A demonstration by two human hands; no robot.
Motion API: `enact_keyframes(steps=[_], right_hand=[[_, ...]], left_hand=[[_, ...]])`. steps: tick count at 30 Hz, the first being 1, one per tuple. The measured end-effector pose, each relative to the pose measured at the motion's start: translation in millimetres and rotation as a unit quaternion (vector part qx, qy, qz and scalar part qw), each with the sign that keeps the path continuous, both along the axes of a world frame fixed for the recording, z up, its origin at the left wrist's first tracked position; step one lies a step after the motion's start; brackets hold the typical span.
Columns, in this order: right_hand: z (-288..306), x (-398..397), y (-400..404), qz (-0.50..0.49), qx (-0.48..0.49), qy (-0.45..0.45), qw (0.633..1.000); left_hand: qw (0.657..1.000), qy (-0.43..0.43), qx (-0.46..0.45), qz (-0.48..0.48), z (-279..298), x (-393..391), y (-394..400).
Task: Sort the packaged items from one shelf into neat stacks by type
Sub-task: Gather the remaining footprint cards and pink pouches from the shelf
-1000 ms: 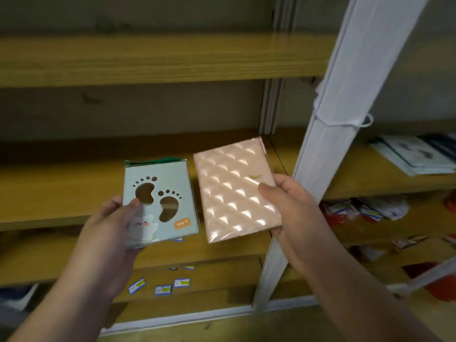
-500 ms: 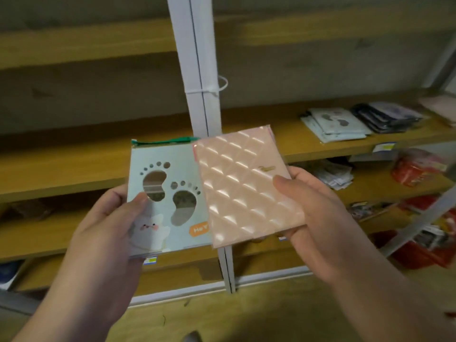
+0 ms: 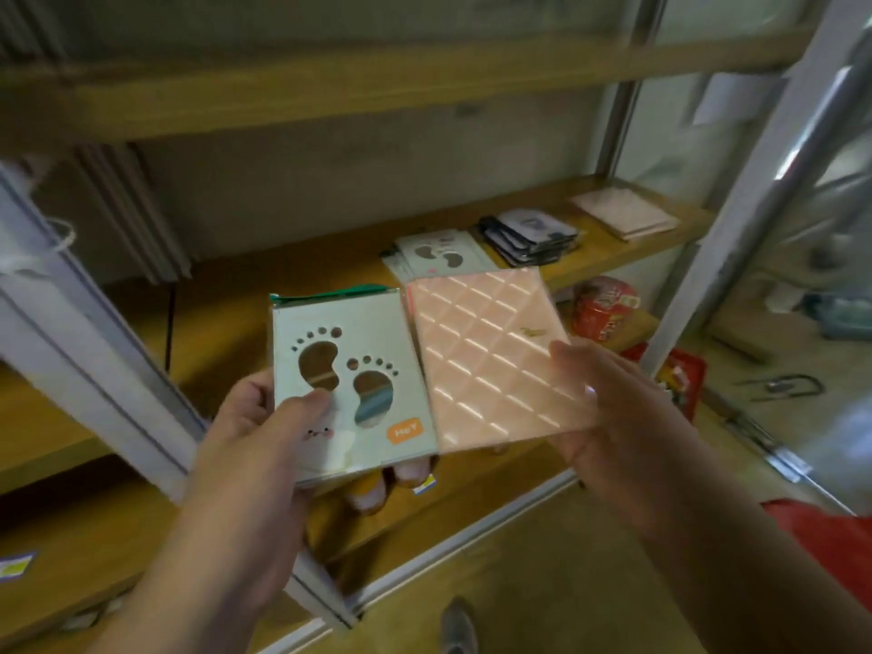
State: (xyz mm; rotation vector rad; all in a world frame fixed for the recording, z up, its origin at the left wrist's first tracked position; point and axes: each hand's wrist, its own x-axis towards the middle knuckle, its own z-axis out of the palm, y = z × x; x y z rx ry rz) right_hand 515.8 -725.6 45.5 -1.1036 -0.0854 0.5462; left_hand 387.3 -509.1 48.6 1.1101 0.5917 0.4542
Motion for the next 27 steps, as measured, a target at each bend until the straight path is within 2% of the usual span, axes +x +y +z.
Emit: enact_keyframes(steps=[7,13,18,20,24,27], right_hand=[[-6,114,-38,-0.074,0.000,-0.007,0.997],[-15,189,-54,-0.086,0.018,-0.004,0.996],[-28,234,-69,-0.088,0.033,0.005,0.996],[-33,255,-75,-0.085,0.032,0.001,0.996],[-33,288,-79,-0.027,-0.061,-0.080,0.995],[-34,321,-72,0.001,-0.036,-0.072,0.997]], left_hand=[[0.999,0.005,-0.036,-0.033,-5,123,-12],[0.998,0.022,-0.010,-0.066,-1,220,-22],[0.997,0.022,0.002,-0.067,0,269,-37],[0.998,0.020,0.008,-0.057,-3,281,-41],[1.000,0.019,0.006,-0.004,-15,292,-50],[0.998,0.034,-0.004,0.057,-25,292,-59]])
